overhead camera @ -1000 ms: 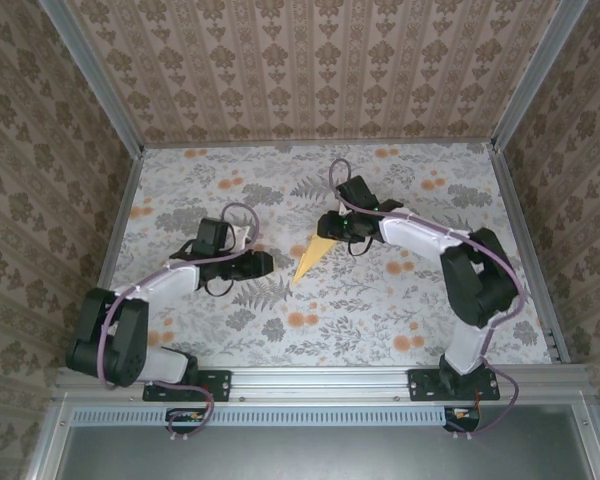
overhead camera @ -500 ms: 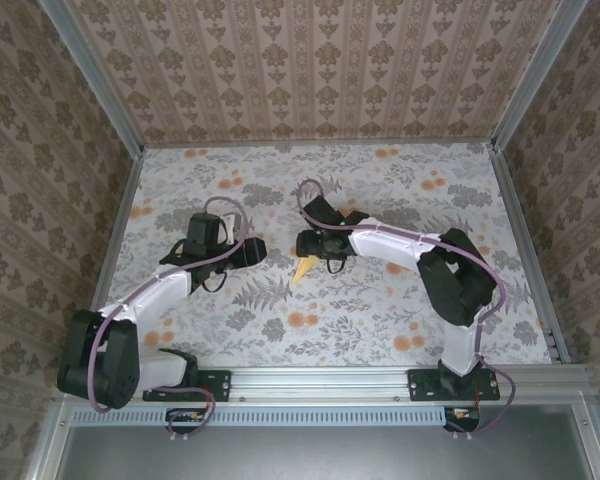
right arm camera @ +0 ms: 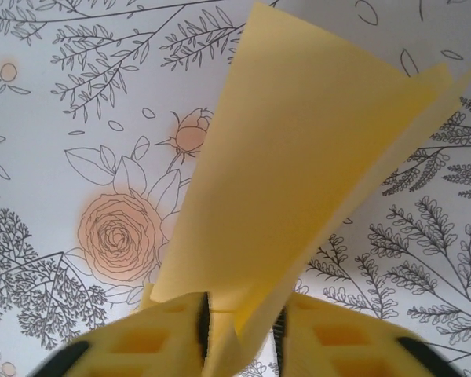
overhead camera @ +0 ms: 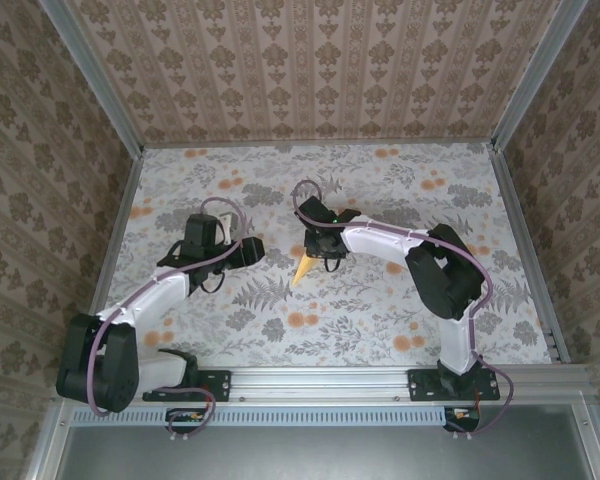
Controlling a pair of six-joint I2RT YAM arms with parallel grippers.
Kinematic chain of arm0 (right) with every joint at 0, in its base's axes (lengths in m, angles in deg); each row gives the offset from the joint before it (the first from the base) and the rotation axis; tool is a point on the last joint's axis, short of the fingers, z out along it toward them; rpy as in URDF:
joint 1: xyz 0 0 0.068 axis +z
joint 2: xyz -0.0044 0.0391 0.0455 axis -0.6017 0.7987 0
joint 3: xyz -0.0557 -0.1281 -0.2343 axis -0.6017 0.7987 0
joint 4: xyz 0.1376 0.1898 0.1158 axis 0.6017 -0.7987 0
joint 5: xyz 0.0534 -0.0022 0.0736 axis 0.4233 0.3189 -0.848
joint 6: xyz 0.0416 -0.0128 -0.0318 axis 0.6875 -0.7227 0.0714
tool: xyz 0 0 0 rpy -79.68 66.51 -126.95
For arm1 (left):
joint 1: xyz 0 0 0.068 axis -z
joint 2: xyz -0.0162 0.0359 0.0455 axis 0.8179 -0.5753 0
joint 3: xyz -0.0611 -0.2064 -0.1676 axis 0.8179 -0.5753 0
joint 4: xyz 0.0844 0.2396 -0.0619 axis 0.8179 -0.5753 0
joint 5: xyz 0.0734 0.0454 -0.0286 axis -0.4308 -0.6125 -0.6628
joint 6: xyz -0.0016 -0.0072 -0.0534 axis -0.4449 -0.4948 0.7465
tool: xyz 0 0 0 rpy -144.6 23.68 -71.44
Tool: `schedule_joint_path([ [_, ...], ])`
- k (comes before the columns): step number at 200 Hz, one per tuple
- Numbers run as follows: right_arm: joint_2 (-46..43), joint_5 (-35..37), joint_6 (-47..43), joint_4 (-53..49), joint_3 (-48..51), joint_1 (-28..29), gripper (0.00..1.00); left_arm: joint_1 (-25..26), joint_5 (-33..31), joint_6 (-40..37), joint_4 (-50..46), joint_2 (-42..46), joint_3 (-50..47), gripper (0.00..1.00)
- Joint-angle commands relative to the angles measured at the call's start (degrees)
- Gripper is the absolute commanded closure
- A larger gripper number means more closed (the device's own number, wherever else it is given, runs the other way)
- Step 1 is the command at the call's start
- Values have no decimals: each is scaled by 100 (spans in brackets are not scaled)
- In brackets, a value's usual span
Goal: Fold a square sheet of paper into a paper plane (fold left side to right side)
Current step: Move the paper plane to the top-center of the table.
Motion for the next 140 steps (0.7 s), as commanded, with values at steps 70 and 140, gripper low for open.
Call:
schedule_joint_path([
  [70,-1442,-1210,-422,653,526,144,100,-99,-65,19,-106,299,48,26],
  [140,-1412,-1692,-173,1799,2169,-275,91,-125,-91,52,-214,478,-15,25],
])
